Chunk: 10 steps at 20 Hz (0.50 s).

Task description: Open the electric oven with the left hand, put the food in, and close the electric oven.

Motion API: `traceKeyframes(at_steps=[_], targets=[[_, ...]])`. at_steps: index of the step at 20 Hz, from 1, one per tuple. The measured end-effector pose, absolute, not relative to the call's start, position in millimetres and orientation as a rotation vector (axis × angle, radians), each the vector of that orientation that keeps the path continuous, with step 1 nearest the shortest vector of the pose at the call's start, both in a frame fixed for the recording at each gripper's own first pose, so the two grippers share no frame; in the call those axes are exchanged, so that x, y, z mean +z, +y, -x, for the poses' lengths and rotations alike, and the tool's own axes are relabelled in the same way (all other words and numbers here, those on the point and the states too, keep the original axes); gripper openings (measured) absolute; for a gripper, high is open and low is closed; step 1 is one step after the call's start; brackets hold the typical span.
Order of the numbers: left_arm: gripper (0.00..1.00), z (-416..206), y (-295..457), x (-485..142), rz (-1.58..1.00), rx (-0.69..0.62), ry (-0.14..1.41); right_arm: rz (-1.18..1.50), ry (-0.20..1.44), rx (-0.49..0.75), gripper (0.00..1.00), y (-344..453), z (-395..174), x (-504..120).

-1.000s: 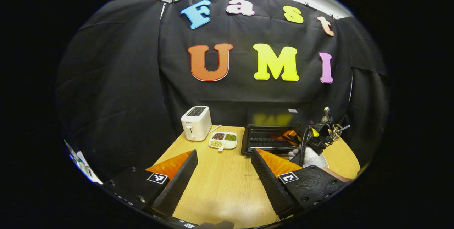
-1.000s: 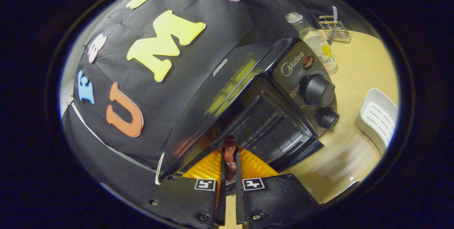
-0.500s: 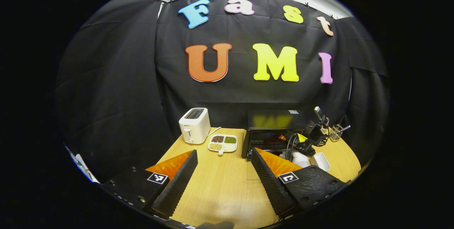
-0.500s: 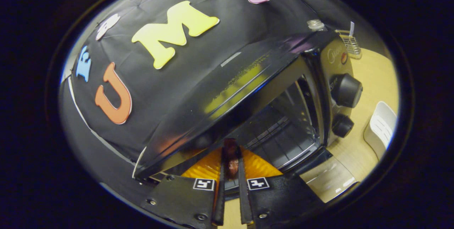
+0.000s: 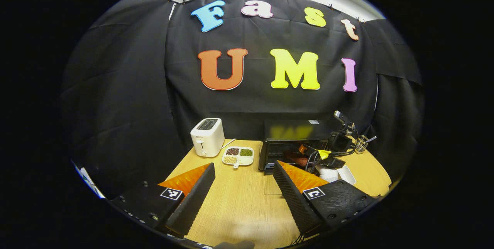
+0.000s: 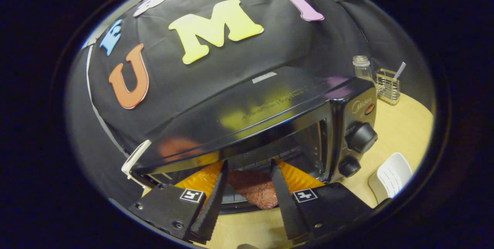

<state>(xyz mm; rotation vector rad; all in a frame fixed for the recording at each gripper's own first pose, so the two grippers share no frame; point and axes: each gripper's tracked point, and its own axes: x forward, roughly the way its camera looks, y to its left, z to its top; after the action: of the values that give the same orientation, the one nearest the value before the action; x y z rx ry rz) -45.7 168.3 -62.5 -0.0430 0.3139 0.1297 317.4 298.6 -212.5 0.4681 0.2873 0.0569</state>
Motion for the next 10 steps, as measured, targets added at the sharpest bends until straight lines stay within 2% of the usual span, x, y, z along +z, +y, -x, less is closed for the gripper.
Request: traceKeyframes(at_steps=[2, 3, 4, 6, 10], targets=[[0.98, 48, 167, -59, 0.027, 0.129, 0.3, -0.448, 0.293, 0.086, 0.74, 298, -299, -206], [0.98, 50, 165, -59, 0.02, 0.124, 0.293, -0.427, 0.302, 0.115, 0.74, 300, -286, -202], [0.98, 51, 162, -58, 0.014, 0.119, 0.288, -0.391, 0.3, 0.157, 0.85, 302, -272, -195], [0.97, 52, 155, -57, 0.004, 0.105, 0.272, -0.294, 0.294, 0.203, 0.92, 293, -242, -178], [0.97, 50, 132, -53, 0.013, 0.068, 0.224, -0.174, 0.234, 0.248, 0.92, 260, -182, -131]])
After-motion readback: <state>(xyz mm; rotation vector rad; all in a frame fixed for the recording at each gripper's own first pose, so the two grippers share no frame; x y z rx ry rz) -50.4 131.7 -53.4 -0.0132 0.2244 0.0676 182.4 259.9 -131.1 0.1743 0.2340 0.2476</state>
